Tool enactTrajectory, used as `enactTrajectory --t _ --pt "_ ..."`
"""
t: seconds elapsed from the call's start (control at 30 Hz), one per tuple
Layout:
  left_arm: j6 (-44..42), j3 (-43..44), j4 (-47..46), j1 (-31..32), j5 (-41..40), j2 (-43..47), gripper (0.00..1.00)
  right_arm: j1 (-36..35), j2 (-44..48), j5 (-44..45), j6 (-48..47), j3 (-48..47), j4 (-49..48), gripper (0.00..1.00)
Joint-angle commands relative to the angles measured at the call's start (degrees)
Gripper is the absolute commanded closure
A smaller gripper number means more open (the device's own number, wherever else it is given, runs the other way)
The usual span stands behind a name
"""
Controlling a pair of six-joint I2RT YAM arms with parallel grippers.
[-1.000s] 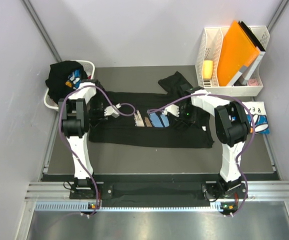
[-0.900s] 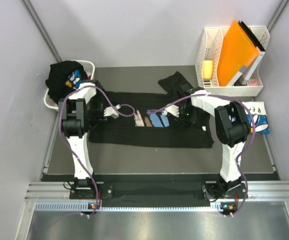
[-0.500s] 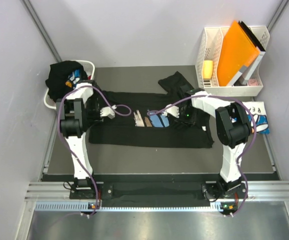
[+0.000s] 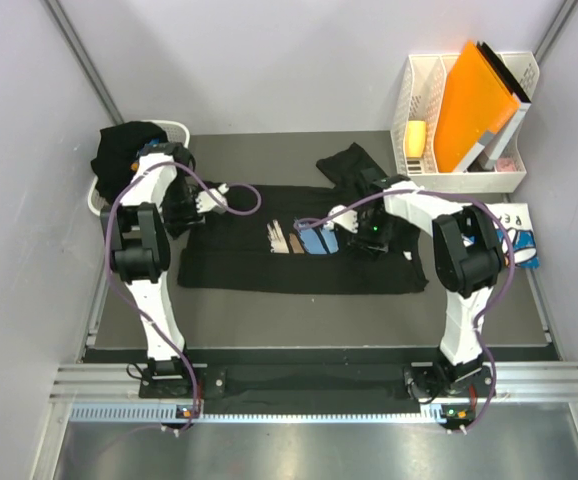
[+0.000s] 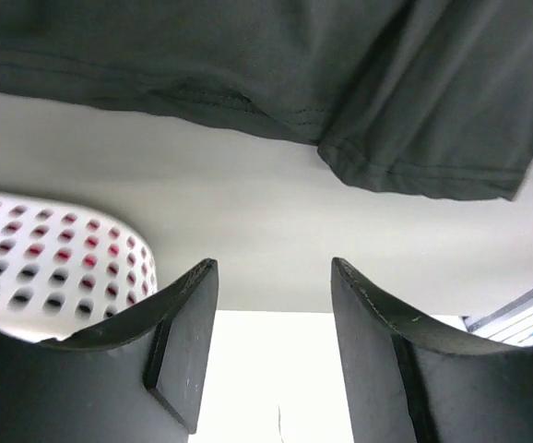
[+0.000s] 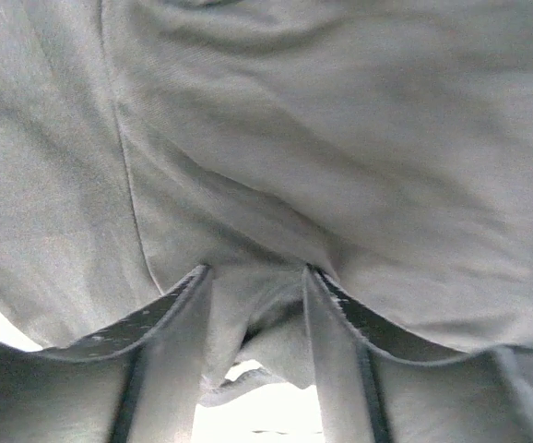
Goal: Fold and stack the t-shirts
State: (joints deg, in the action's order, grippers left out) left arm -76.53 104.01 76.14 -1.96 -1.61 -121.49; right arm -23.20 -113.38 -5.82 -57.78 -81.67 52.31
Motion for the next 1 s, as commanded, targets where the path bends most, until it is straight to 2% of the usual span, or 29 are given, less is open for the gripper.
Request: enactTrajectory --t 0.0,0.03,0.13,0.17,0.2,0.3,0.37,0.4,0.43,0.47,0.5,0.6,0.63,0.67,0.73,0.8,0.9,0.97 --pt "1.6 -0.8 1.8 1.7 5.9 6.7 0.43 0.3 6.9 -1.9 0.8 -6.5 -2.1 0.49" --pt "1.7 -1.4 1.4 1.8 6.3 8.1 0.39 0.3 7.5 -2.1 0.8 -7.1 -1.1 0.37" --pt "2.8 -3.5 0.3 3.6 7.8 9.9 0.37 0.3 9.3 -3.3 1.6 -9.2 1.0 0.19" --pt "3.1 -4.3 0.3 4.1 8.1 10.0 0.37 0.3 9.5 -4.1 1.8 -9.7 2.2 0.18" --pt "3.7 -4.9 0.1 4.4 8.1 10.3 0.24 0.3 9.5 -4.4 2.1 -10.7 3.0 0.17" --pt "3.9 -6.6 -0.4 5.2 8.7 11.4 0.20 0.3 10.5 -4.5 1.9 -9.7 5.0 0.16" --pt "3.9 -8.8 -3.5 5.6 9.3 12.7 0.21 0.3 11.6 -3.6 1.6 -7.9 3.5 0.35" --pt "4.9 -9.8 -6.0 5.6 9.4 13.0 0.24 0.3 11.5 -2.8 1.7 -5.7 2.5 0.53" --pt "5.5 -11.9 -11.0 5.7 9.3 13.1 0.27 0.3 11.3 -1.8 2.1 -4.9 0.2 0.84" --pt "6.1 -12.4 -12.6 5.9 8.8 12.9 0.30 0.4 9.7 -1.0 2.8 -4.7 -0.2 0.95" --pt "6.8 -12.5 -13.6 6.1 8.9 12.4 0.32 0.6 8.7 -0.9 3.5 -5.2 -0.6 1.00" --pt "9.4 -12.3 -18.5 7.0 8.5 10.6 0.40 1.2 4.8 -0.6 5.7 -7.6 -3.4 0.99" --pt "9.9 -12.2 -19.3 7.3 8.5 9.8 0.43 1.3 3.9 -0.2 6.4 -8.3 -5.3 0.82" --pt "10.7 -12.2 -20.6 7.6 8.5 9.4 0.46 1.5 1.9 -0.2 7.0 -9.2 -5.6 0.70" --pt "10.4 -12.3 -20.6 8.3 8.8 8.5 0.44 1.6 -0.2 -0.3 7.4 -12.8 -6.4 0.59" --pt "10.0 -13.3 -22.4 8.9 8.0 8.3 0.42 1.9 -2.6 -0.6 8.8 -15.8 -7.4 0.58" --pt "9.5 -14.9 -24.3 10.0 7.0 8.2 0.43 2.6 -6.0 -0.7 10.3 -20.1 -8.5 0.51" --pt "9.5 -15.3 -24.8 10.6 6.9 8.1 0.43 3.2 -8.3 -1.0 11.1 -21.9 -8.5 0.50"
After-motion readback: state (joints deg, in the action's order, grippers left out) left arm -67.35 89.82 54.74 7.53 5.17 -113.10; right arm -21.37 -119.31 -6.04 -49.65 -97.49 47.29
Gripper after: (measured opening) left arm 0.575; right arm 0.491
